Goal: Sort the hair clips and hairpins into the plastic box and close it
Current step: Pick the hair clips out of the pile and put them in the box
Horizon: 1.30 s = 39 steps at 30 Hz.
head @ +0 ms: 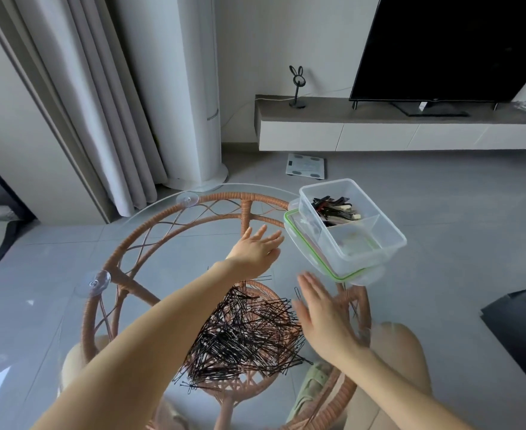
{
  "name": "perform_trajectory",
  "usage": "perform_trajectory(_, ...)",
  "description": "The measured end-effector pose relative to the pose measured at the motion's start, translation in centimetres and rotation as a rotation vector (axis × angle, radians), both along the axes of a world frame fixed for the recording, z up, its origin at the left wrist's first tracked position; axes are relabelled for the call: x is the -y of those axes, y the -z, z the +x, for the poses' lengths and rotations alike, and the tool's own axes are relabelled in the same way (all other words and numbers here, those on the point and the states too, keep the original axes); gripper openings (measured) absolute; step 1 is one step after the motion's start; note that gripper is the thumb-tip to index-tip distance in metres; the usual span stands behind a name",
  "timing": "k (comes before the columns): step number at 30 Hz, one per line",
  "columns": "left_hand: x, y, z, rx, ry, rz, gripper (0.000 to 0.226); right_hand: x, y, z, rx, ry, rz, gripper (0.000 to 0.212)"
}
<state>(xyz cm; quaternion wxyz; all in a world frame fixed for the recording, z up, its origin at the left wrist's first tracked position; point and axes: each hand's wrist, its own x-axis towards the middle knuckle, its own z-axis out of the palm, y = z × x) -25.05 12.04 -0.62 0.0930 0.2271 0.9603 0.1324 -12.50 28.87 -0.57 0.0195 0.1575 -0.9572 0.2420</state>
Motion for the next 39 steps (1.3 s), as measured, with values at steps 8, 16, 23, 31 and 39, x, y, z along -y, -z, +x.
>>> perform_trajectory(8, 5.1, -1.1, 7.0, 0.162, 0.004, 0.363, 0.036, 6.1, 0.7, 0.4, 0.041, 0.070, -0.169, 0.045)
perform_trajectory(16, 8.9, -3.0, 10.1, 0.124, -0.307, 0.576, 0.023, 6.8, -2.2, 1.5, 0.105, 0.019, -0.410, 0.039)
perform_trajectory(23, 9.4, -3.5, 7.7, -0.082, -0.462, 0.399, 0.023, -2.2, -6.5, -6.4, -0.217, 0.469, 0.353, 0.039)
perform_trajectory(31, 3.1, -4.4, 3.6, 0.332, -0.748, 0.759, 0.018, -3.2, -4.5, -7.4, -0.170, 0.344, 0.256, 0.030)
perform_trajectory(39, -6.1, -4.3, -1.4, 0.581, -0.910, 0.941, 0.009, -4.1, -4.3, -7.3, -0.178, 0.291, 0.189, 0.022)
